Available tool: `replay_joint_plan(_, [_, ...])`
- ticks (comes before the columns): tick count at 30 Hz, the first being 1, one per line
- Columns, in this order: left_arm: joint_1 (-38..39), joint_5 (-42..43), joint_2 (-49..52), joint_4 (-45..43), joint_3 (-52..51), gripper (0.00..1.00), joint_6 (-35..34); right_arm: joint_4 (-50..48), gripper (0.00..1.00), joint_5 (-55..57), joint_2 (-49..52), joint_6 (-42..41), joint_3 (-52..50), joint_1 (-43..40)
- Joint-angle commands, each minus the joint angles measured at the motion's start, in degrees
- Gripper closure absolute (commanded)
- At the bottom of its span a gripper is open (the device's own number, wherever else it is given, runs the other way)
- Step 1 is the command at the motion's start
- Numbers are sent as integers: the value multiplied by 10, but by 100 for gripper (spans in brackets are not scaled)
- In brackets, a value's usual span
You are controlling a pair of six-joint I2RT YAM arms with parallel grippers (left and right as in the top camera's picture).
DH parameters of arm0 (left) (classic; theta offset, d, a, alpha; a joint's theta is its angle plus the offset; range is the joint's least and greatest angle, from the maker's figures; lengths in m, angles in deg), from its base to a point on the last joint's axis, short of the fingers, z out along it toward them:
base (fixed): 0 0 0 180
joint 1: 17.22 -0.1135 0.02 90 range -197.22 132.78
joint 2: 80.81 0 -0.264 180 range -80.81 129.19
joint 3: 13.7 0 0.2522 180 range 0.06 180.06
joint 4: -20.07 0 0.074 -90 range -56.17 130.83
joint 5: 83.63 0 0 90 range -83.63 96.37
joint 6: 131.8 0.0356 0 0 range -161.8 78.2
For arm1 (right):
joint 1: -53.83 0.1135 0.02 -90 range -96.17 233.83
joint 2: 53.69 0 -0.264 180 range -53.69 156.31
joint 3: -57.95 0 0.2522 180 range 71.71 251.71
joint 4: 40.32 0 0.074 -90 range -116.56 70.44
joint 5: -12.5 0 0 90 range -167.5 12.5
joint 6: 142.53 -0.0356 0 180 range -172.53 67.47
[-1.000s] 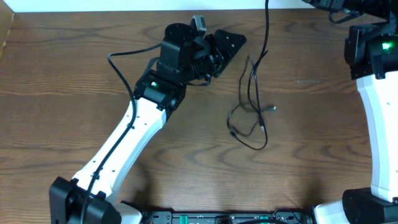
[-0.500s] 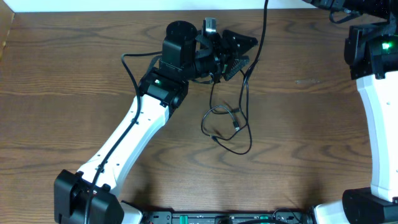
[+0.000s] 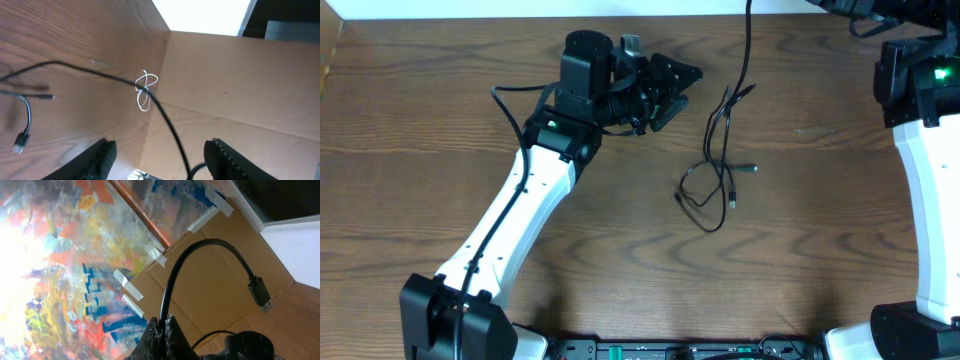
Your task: Untangle cables
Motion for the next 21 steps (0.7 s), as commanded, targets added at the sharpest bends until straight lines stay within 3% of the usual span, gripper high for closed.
replay_joint_plan(1, [14,9,4,2,5,36,-1,-3,99,13,-12,9,11,3])
replay_joint_plan(14, [35,5,7,-55,5,34,-66,-4,99,23,-12,8,11,25])
replay_joint_plan(21, [35,-46,7,-54,5,67,-33,-9,99,23,-12,8,11,26])
